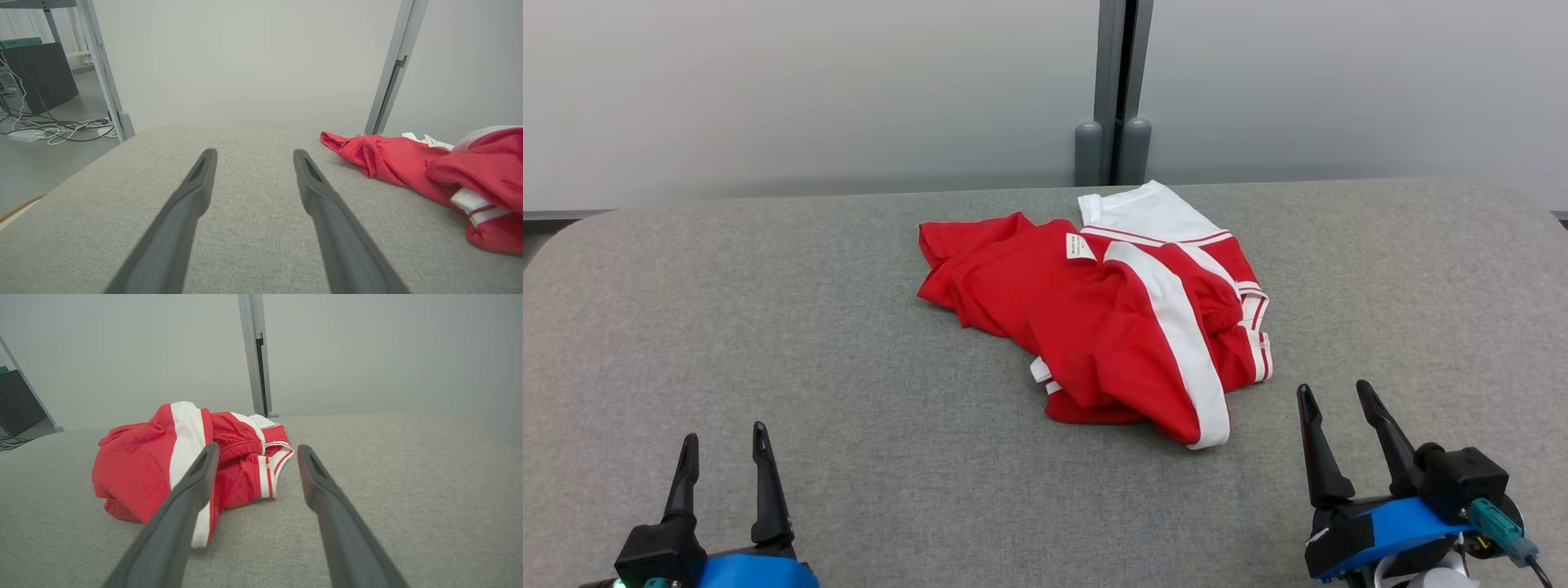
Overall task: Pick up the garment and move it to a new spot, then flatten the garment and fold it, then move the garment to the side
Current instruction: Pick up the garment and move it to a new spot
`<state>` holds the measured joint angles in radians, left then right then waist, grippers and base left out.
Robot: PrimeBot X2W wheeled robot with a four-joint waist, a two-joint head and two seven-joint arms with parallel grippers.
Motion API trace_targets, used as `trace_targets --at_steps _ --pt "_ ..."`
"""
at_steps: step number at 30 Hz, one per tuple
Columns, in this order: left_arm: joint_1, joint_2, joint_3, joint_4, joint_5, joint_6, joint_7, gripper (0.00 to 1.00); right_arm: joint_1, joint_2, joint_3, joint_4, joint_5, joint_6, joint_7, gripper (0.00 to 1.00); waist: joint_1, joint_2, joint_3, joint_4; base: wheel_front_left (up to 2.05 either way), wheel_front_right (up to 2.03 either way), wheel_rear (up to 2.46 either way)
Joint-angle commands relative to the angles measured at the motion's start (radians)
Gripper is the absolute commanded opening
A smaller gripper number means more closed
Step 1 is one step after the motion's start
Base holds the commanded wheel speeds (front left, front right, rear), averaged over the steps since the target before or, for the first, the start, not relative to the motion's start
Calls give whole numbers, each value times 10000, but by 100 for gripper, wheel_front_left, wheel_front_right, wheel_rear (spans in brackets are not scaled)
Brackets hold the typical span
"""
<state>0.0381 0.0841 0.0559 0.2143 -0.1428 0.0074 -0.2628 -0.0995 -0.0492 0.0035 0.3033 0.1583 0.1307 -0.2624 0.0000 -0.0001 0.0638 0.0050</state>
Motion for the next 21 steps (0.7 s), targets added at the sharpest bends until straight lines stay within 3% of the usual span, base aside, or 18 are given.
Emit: trace_targets --at_steps 1,10,21 --pt "-62 -39 97 0 68 -72 -30 100 32 -23 18 2 -3 2 -38 100 0 1 6 -29 0 0 0" --pt "-901 -62 -278 10 447 -533 -30 100 -109 -23 -29 7 4 2 -38 100 0 1 143 -106 0 0 0" --pt "-3498 -198 -2347 1199 1037 -1174 167 100 -411 -25 25 55 107 2 -38 100 0 1 504 -673 0 0 0"
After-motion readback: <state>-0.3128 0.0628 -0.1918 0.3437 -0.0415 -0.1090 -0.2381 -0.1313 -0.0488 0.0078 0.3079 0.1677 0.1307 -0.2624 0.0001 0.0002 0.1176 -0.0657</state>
